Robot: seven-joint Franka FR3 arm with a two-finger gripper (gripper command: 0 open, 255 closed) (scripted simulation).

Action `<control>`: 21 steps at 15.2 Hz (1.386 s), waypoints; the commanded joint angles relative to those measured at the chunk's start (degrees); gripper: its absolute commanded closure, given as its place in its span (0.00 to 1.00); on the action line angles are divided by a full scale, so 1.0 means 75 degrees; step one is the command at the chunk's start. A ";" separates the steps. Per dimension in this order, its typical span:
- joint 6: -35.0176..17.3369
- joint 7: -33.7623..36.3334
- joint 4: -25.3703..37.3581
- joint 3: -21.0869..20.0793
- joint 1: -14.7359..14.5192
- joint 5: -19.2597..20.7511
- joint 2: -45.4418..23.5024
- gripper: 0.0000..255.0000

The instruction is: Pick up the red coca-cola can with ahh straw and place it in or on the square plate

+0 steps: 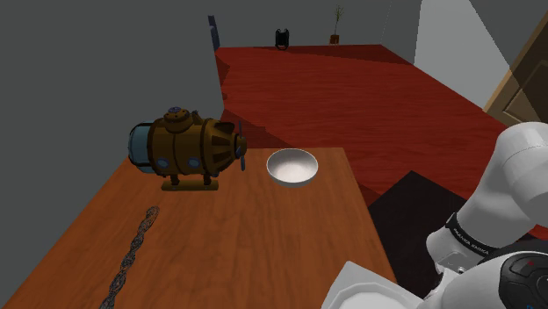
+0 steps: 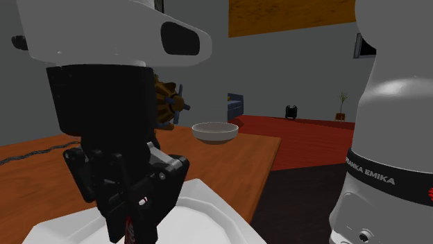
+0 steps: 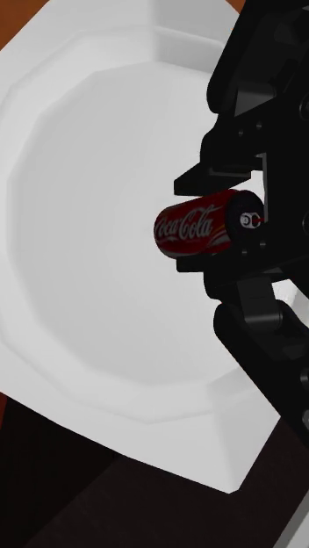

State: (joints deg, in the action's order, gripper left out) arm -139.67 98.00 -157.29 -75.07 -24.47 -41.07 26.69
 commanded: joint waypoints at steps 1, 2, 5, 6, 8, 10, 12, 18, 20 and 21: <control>-0.0187 -0.0009 -0.0034 -0.0176 0.0159 0.0004 -0.0133 1.00; -0.0187 -0.0009 -0.0034 -0.0176 0.0159 0.0003 -0.0133 1.00; -0.0187 -0.0009 -0.0034 -0.0176 0.0159 0.0003 -0.0133 1.00; -0.0187 -0.0009 -0.0034 -0.0176 0.0159 0.0003 -0.0133 1.00; -0.0187 -0.0009 -0.0034 -0.0176 0.0159 0.0003 -0.0133 0.00; -0.0187 -0.0009 -0.0034 -0.0176 0.0159 0.0003 -0.0133 0.00; -0.0187 -0.0009 -0.0034 -0.0176 0.0159 0.0003 -0.0133 0.00; 0.1340 -0.0064 0.0213 0.1321 -0.0939 0.0112 0.0993 0.00; 0.1341 -0.0065 0.0213 0.1321 -0.0939 0.0110 0.0995 0.00; 0.1341 -0.0065 0.0213 0.1320 -0.0938 0.0111 0.0995 0.00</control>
State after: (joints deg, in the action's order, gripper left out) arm -129.77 97.53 -155.69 -65.30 -31.40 -40.24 34.04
